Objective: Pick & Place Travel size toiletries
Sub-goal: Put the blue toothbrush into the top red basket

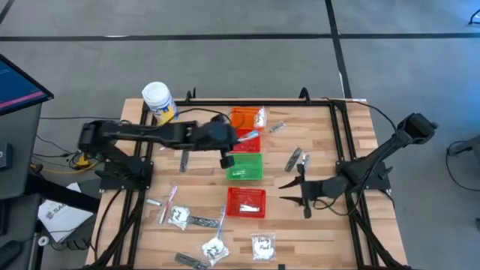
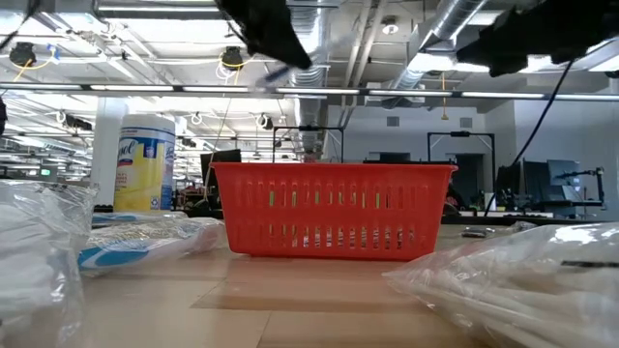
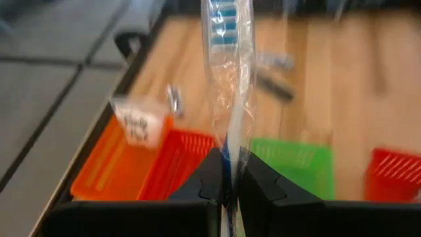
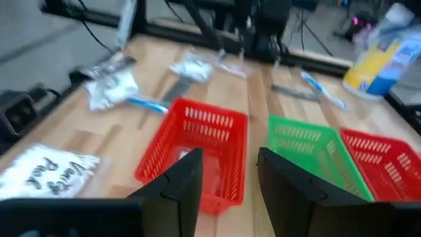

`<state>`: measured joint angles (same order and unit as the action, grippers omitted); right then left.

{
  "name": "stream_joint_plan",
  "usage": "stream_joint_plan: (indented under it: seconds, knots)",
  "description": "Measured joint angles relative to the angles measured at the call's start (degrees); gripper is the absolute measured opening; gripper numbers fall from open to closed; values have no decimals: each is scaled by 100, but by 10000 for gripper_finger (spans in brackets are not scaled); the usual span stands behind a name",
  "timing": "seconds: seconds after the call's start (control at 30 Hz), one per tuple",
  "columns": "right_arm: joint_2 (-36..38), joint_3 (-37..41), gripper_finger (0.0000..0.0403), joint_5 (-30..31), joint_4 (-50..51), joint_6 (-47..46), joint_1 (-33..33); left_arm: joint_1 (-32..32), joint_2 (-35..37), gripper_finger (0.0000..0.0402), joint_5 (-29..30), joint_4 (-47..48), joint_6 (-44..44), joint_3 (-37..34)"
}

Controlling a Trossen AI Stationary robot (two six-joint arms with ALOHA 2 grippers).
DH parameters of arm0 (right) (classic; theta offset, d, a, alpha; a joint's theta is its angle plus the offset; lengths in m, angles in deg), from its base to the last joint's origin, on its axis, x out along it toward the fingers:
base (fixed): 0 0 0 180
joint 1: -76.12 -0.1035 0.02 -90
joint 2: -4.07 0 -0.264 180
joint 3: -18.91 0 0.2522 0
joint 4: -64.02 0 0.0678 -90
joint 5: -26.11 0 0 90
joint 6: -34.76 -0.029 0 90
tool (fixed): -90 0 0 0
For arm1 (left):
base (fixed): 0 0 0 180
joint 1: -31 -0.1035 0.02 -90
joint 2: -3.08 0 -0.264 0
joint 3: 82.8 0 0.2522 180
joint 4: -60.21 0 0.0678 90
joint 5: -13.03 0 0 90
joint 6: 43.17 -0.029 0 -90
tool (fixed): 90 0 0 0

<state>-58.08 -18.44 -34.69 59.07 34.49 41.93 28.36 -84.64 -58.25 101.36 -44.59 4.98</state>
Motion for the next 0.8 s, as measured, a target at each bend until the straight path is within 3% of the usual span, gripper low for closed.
stream_joint_plan:
  seconds: [0.2,0.47,0.63,0.8]
  knots:
    - [586,667,135,-89,-938,166,-200,-467,-956,14,-217,1483,-468,803]
    - [783,821,139,-98,-1046,346,-328,-1116,-1450,14,-1090,1526,-858,857]
    - [783,821,135,-98,-1054,347,-223,-1242,-1804,14,-1394,1644,-154,1292]
    - [775,821,135,-89,-1073,284,-105,-1162,-2492,14,-1272,2562,509,2243]
